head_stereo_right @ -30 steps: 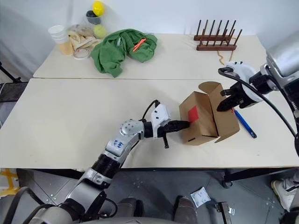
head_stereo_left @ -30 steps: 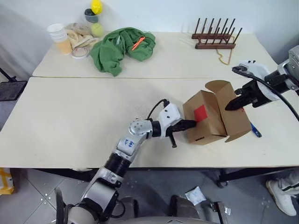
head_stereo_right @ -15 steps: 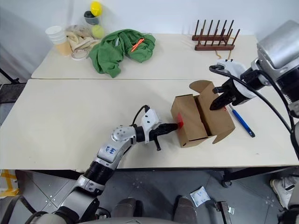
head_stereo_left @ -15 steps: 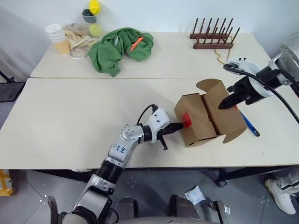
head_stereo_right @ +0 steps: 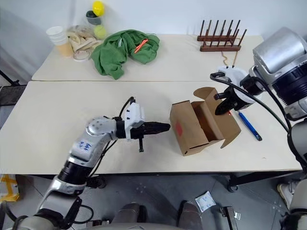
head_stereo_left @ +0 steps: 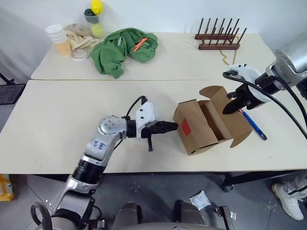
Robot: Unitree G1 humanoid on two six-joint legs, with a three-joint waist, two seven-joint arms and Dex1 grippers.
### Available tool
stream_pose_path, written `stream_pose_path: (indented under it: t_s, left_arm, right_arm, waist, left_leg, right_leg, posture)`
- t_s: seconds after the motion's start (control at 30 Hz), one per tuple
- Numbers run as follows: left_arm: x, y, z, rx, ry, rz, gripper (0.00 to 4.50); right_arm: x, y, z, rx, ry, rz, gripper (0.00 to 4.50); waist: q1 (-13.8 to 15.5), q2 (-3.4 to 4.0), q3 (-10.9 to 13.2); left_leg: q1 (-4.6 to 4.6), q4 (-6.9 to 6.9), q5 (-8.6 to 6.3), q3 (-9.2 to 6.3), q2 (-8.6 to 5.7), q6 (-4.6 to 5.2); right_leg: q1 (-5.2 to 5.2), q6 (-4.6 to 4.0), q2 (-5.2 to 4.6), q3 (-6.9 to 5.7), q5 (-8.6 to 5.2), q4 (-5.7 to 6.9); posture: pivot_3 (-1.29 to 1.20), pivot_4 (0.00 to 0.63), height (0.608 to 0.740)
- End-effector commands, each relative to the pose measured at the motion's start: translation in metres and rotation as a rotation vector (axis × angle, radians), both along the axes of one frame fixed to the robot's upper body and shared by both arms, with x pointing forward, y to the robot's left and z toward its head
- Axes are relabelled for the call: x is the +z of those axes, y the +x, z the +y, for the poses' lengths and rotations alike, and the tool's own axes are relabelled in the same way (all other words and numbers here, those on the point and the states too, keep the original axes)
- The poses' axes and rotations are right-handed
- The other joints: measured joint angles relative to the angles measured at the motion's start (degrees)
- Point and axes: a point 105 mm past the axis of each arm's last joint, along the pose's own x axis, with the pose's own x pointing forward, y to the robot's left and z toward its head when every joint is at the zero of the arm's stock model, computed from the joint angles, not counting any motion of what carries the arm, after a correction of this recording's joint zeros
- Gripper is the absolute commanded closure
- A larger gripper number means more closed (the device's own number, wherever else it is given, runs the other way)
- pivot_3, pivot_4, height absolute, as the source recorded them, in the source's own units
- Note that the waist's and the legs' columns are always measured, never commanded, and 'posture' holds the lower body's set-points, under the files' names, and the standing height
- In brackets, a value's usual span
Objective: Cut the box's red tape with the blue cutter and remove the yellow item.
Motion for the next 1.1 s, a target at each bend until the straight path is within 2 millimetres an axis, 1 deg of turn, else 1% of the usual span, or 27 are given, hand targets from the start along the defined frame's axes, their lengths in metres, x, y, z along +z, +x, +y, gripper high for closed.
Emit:
stream_pose_path:
  t_s: [0.03,0.07,0.1,0.13,0.2,0.3,0.37,0.43,0.5,0.6,0.77,0.97,1.1]
  left_arm:
    - [0.027,-0.017,-0.015,-0.098,-0.06,-0.05,4.5]
    - [0.034,-0.022,-0.027,-0.137,-0.091,-0.051,4.5]
    - [0.036,-0.023,-0.041,-0.16,-0.098,-0.058,4.5]
    - [0.037,-0.024,-0.051,-0.17,-0.099,-0.062,4.5]
    - [0.032,-0.02,-0.063,-0.159,-0.079,-0.069,4.5]
    - [0.025,-0.017,-0.07,-0.148,-0.045,-0.083,4.5]
    - [0.023,-0.023,-0.077,-0.181,-0.05,-0.058,4.5]
    - [0.017,-0.027,-0.081,-0.201,-0.021,-0.051,4.5]
    - [0.01,-0.029,-0.078,-0.207,0.014,-0.054,4.5]
    - [0.005,-0.027,-0.068,-0.175,0.016,-0.02,4.5]
    - [-0.011,-0.025,-0.051,-0.135,0.069,0.016,4.5]
    - [-0.035,-0.008,-0.036,-0.003,0.132,0.065,4.5]
    - [-0.041,-0.003,-0.025,0.042,0.16,0.077,4.5]
  right_arm:
    - [0.008,0.001,0.002,0.003,0.02,-0.037,4.49]
    - [0.007,0.002,0.002,0.0,0.02,-0.037,4.49]
    - [0.005,0.003,0.003,-0.002,0.021,-0.038,4.49]
    - [0.004,0.004,0.003,-0.004,0.022,-0.038,4.49]
    - [0.002,0.005,0.004,-0.002,0.025,-0.041,4.49]
    - [0.001,0.006,0.008,0.006,0.034,-0.044,4.49]
    - [0.0,0.007,0.008,0.004,0.036,-0.05,4.49]
    - [-0.001,0.008,0.008,-0.003,0.038,-0.056,4.49]
    - [-0.003,0.009,0.007,-0.009,0.04,-0.06,4.49]
    - [-0.003,0.01,0.005,-0.02,0.046,-0.067,4.49]
    - [-0.006,0.011,-0.002,-0.047,0.047,-0.077,4.49]
    - [-0.007,0.008,-0.008,-0.057,0.06,-0.074,4.49]
    - [-0.006,0.005,-0.011,-0.054,0.063,-0.073,4.49]
  waist:
    - [0.01,0.0,0.0]
    - [0.03,0.0,0.0]
    - [0.11,0.0,0.0]
    - [0.22,-0.01,0.0]
    - [0.03,0.0,0.0]
    - [-0.29,0.01,0.0]
    - [-0.77,0.01,0.0]
    - [-1.0,0.01,0.0]
    - [-1.16,0.01,0.0]
    - [-1.28,0.01,0.0]
    - [-1.28,0.01,-0.01]
    - [-1.25,0.01,-0.01]
    - [-1.28,0.03,-0.02]
  left_leg:
    - [-0.01,0.01,0.0,0.0,0.0,0.0]
    - [-0.01,0.02,0.0,0.0,0.0,0.0]
    - [-0.02,0.02,0.0,0.0,0.0,0.0]
    - [-0.02,0.03,0.0,0.0,0.0,0.0]
    - [-0.04,0.06,0.0,0.01,-0.02,0.0]
    - [0.02,-0.02,0.0,0.02,-0.01,0.0]
    - [0.06,-0.06,0.0,0.02,0.0,0.0]
    - [0.05,-0.05,0.0,0.02,0.01,0.0]
    - [0.04,-0.04,0.0,0.02,0.0,0.0]
    - [0.04,-0.04,0.0,0.02,0.0,0.0]
    - [0.05,-0.03,0.0,0.01,0.01,0.0]
    - [0.06,-0.01,0.0,0.01,0.01,0.0]
    - [0.09,-0.01,0.0,0.01,0.01,0.0]
  right_leg:
    - [0.0,0.0,0.0,0.0,0.0,-0.01]
    - [0.0,0.0,0.0,0.0,0.0,-0.01]
    - [0.0,0.0,0.0,0.0,0.0,-0.01]
    - [0.0,0.0,0.01,-0.01,0.0,0.0]
    - [0.02,0.01,0.0,-0.01,0.0,-0.03]
    - [0.01,0.01,0.02,-0.03,0.0,0.01]
    - [0.0,0.0,0.03,-0.02,0.0,0.03]
    - [0.0,0.0,0.02,-0.02,0.0,0.03]
    - [0.01,0.0,0.01,-0.01,0.0,0.03]
    - [0.01,0.0,0.01,-0.01,0.0,0.03]
    - [0.01,0.01,0.01,0.0,0.0,0.03]
    - [0.02,0.0,0.01,0.01,0.0,0.05]
    - [0.03,0.0,0.01,0.03,0.0,0.05]
  posture:
    - [0.0,0.15,0.74]
    - [0.0,0.15,0.74]
    - [0.0,0.15,0.74]
    - [0.0,0.15,0.74]
    - [0.0,0.15,0.74]
    - [0.0,0.15,0.74]
    - [0.0,0.15,0.74]
    - [0.0,0.15,0.74]
    - [0.0,0.15,0.74]
    - [0.0,0.15,0.74]
    - [0.0,0.15,0.74]
    - [0.0,0.15,0.74]
    - [0.0,0.15,0.74]
